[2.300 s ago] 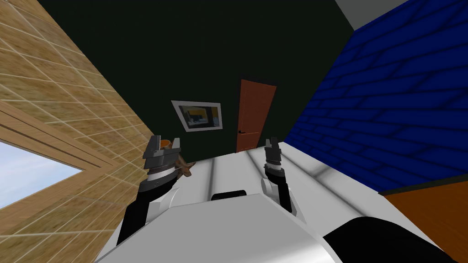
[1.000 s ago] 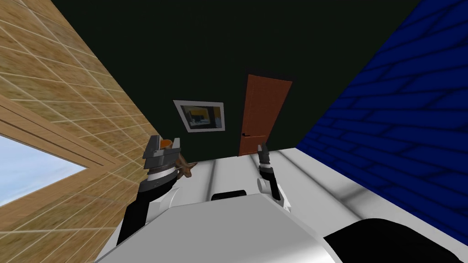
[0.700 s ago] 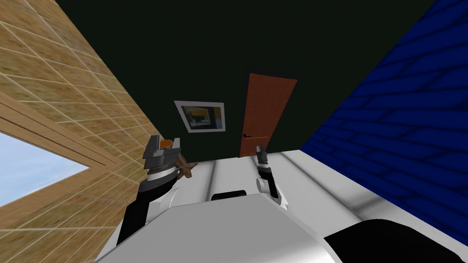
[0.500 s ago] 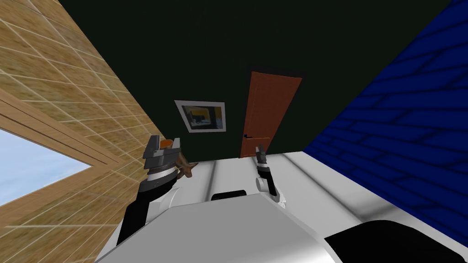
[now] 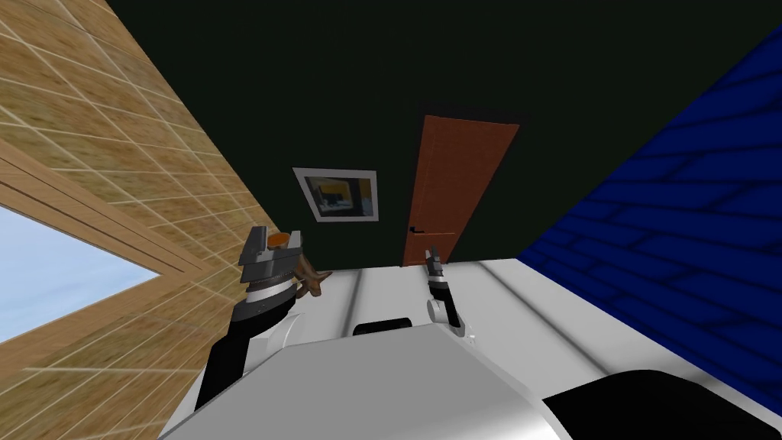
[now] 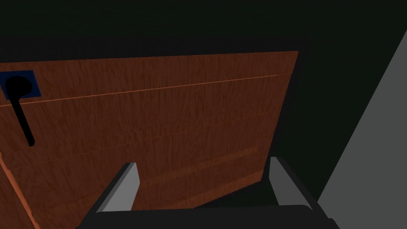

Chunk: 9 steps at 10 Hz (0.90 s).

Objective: Pull the door open

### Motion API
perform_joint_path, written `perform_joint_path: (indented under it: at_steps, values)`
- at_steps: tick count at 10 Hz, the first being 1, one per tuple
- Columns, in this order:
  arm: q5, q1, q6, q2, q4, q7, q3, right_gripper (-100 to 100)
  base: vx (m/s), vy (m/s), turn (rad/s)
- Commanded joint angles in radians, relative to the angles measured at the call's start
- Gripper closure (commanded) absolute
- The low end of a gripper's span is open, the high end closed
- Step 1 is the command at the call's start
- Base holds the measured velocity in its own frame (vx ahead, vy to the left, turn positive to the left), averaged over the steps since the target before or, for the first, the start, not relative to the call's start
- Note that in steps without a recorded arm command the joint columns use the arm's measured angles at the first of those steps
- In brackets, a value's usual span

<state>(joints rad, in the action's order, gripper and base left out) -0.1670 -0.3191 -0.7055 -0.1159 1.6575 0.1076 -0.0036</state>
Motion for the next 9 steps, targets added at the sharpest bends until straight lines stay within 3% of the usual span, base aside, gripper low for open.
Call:
perform_joint_path:
  at_steps: [1,7,9]
  values:
    - [-0.007,0.013,-0.005,-0.005,-0.030,-0.002,0.000,-100,0.032,-0.035,0.038]
    - [-0.077,0.085,-0.032,-0.049,-0.248,-0.022,0.016,-100,0.080,-0.062,0.105]
    - [-0.089,0.097,-0.037,-0.056,-0.288,-0.026,0.019,-100,0.067,-0.062,0.080]
